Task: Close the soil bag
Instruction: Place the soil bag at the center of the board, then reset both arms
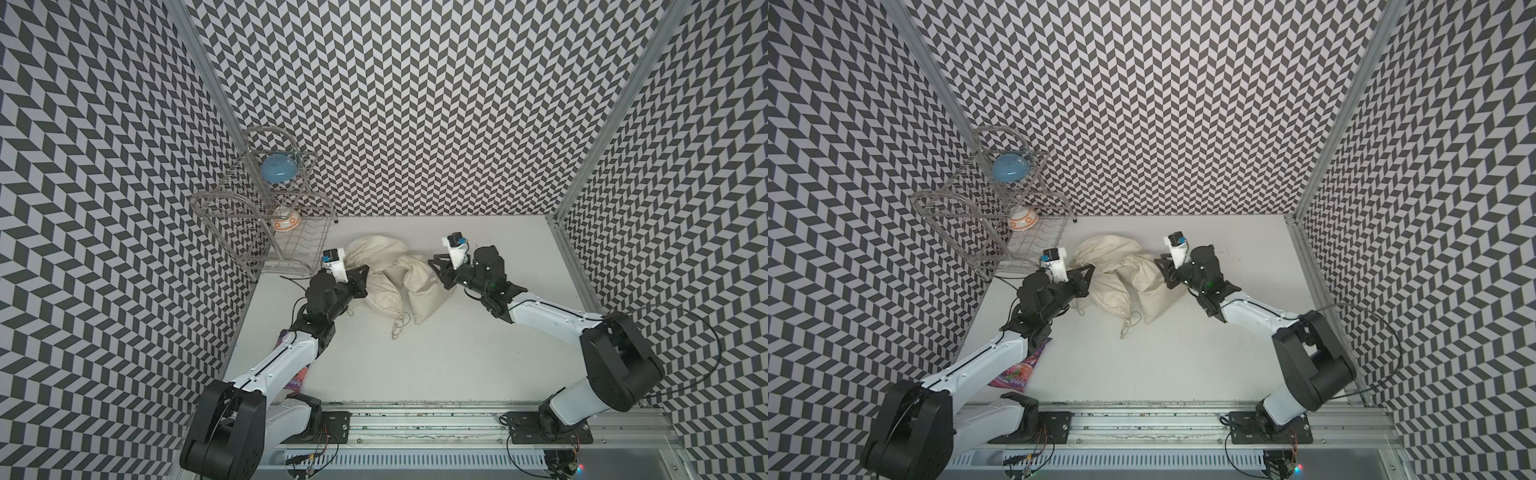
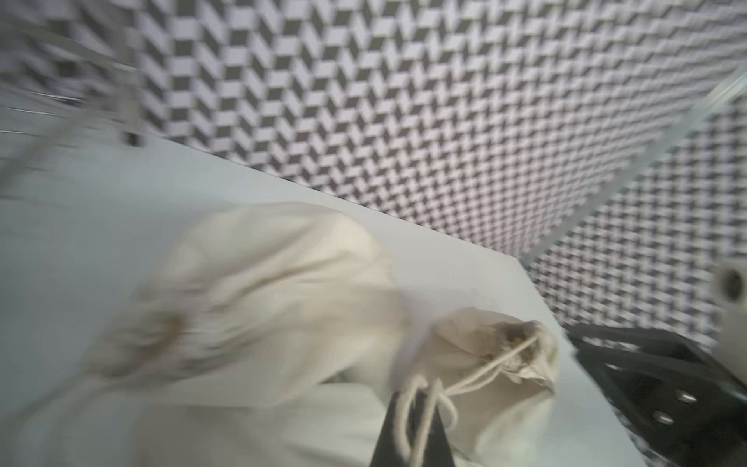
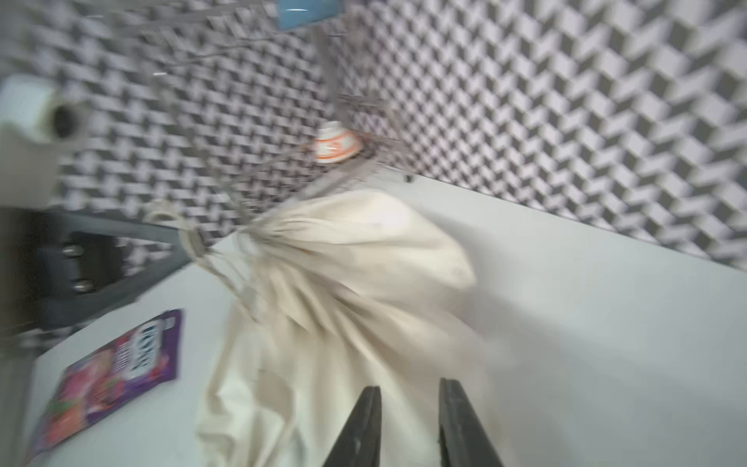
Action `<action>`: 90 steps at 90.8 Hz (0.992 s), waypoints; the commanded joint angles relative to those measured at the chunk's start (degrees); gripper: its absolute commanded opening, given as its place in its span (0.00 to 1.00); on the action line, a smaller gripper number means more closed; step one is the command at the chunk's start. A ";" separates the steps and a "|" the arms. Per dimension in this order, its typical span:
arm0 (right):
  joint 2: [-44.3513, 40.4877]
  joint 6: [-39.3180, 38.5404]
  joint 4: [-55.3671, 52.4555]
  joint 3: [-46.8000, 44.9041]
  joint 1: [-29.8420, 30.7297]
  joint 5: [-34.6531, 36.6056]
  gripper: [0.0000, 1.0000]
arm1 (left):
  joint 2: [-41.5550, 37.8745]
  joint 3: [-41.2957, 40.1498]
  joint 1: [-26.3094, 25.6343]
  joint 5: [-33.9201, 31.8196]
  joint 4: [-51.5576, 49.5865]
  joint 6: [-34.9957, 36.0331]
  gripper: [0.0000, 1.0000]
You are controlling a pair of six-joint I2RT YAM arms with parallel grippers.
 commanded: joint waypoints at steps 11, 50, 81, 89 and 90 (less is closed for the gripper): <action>-14.47 2.94 2.36 -8.48 -3.18 22.19 0.54 | -10.67 -6.92 1.77 -18.29 4.80 5.70 0.31; -17.87 8.26 11.43 -26.21 -15.24 44.34 1.00 | -16.09 -16.25 2.12 -30.12 14.31 23.26 1.00; -13.06 -2.71 50.37 -43.04 -18.42 33.16 1.00 | 5.21 -17.38 6.97 -26.06 33.78 30.27 1.00; -11.53 -5.46 48.86 -40.95 -18.68 28.67 1.00 | 8.65 -19.75 9.80 -19.97 43.37 30.52 1.00; -11.41 -5.83 48.68 -40.81 -18.72 27.78 1.00 | 8.86 -19.61 9.99 -19.39 43.58 30.57 1.00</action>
